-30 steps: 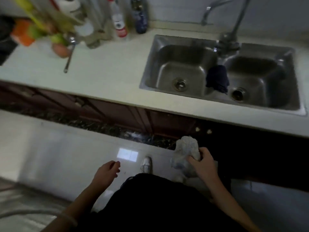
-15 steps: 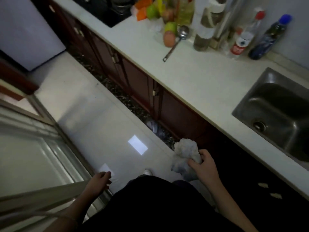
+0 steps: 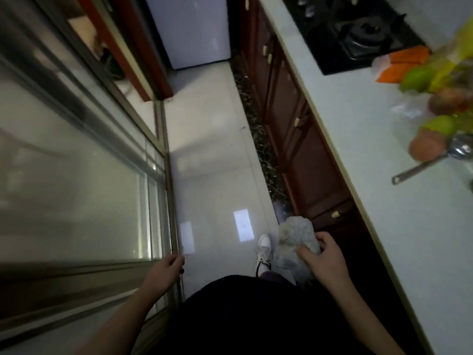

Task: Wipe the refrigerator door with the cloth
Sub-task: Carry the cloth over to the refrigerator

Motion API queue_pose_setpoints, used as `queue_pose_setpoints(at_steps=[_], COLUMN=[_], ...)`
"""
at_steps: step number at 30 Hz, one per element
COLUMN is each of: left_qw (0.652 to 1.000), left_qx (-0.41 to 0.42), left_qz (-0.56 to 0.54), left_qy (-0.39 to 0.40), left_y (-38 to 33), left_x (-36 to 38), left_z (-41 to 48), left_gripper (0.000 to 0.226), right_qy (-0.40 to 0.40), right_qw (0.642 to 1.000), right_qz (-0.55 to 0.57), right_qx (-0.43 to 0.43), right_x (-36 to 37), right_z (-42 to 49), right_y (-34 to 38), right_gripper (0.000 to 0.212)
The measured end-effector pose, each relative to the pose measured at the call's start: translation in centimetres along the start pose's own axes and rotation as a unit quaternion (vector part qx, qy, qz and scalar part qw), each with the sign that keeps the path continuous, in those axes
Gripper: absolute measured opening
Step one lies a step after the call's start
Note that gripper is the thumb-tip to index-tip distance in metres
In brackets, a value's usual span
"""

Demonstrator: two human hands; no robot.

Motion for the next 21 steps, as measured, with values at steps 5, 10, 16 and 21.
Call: queue_pose_setpoints(at_steps=[5,10,16,21], left_qw=[0.99,0.966,0.939,0.952], left_qx=[-0.107,-0.184,-0.229,-0.204], left_qz=[-0.08,-0.159,-0.239,-0.221], left_qy=[-0.053,-0.083,-0.089,-0.067], left_y=[1.4,1.8,0.1,-3.6], left_x=[-2.0,-3.5,-6.5,-12.2], left_z=[1.0,2.0,6.9,15.2], left_gripper=[0.032,0.031,0.03,0.033], right_qy=[0.089,0.178,0.219,0.192], right_qw=[0.995,0.979,0.966,0.971], right_qz=[-0.034,-0.076,-0.116,-0.126], right_qx=[-0.034,-0.069,-0.071,-0.07], right_x=[5.1,10.6,17.2,21.4], right_z=[8.0,14.2,21.7,27.8], right_y=[7.8,15.5,21.4,25.7], right_gripper=[0.035,0.034,0.034,0.032])
Point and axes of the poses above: each hand's wrist, its own z-axis towards the middle knuckle, its own x-axis out of the palm, y = z × x, the point moved 5 cm from there along z, towards the middle knuckle, and after that the axes turned 15 degrees about z, right-handed, at the moved point
